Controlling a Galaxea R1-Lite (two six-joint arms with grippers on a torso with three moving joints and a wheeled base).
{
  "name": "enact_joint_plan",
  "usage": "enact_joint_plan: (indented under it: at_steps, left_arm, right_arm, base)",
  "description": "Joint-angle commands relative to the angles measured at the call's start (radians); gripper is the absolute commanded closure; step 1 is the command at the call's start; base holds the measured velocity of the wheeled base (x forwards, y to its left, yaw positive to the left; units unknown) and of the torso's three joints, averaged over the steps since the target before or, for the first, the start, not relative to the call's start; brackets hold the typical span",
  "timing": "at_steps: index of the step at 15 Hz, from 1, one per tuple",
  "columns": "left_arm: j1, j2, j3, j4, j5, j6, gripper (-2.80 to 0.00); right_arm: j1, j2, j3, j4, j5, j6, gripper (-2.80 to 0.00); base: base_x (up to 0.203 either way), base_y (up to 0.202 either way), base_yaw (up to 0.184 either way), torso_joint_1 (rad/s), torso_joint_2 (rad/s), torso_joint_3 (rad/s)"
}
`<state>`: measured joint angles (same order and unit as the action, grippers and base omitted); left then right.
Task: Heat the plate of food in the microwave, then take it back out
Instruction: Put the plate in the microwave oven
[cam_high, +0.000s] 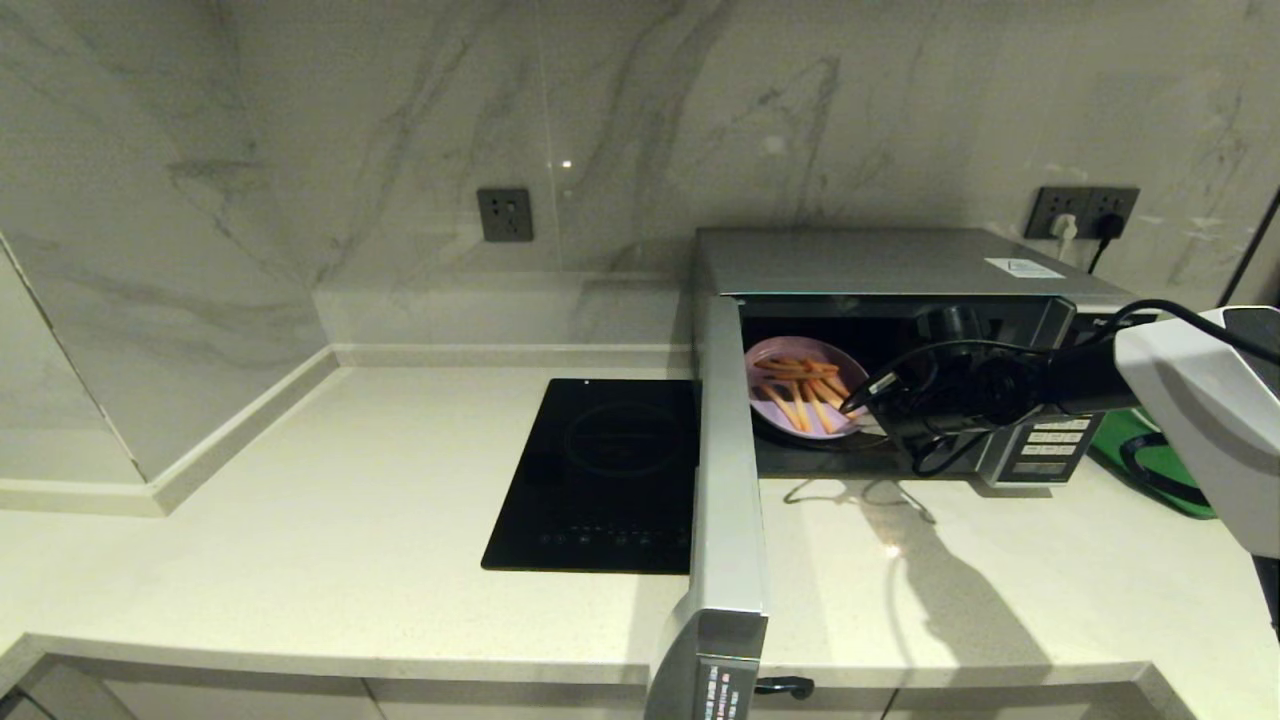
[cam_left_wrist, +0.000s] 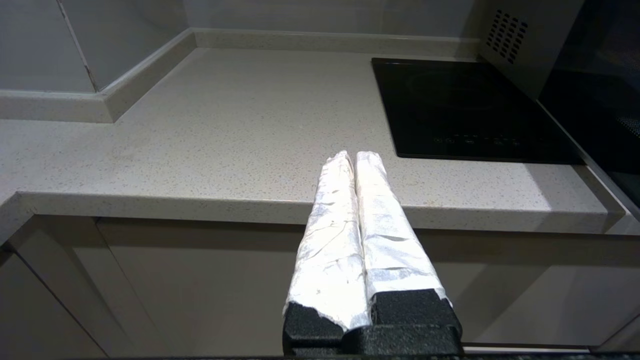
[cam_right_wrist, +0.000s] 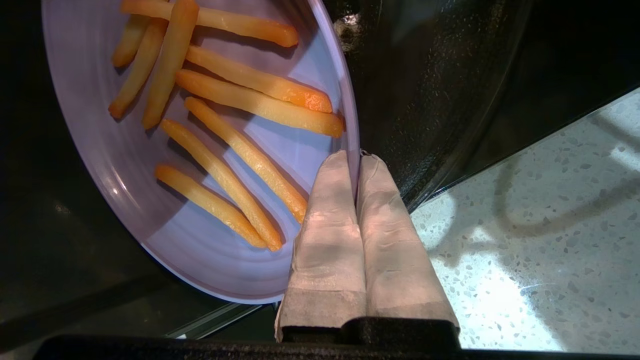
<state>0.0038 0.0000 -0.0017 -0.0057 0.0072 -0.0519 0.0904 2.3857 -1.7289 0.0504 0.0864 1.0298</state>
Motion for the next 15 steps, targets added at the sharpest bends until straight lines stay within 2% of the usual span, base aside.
enact_joint_plan:
  at_steps: [1,15]
  left_arm:
    - [0.001,0.0,0.0,0.0,0.0,0.0,0.0]
    - [0.001,0.0,0.0,0.0,0.0,0.0,0.0]
  right_arm:
    - [0.0,0.0,0.0,0.0,0.001,0.005,0.0]
    - [0.0,0.004,0.005,0.0,-0.002,0.004,0.0]
  base:
    - [0.0,0.0,0.0,0.0,0.0,0.0]
    - [0.0,0.0,0.0,0.0,0.0,0.0]
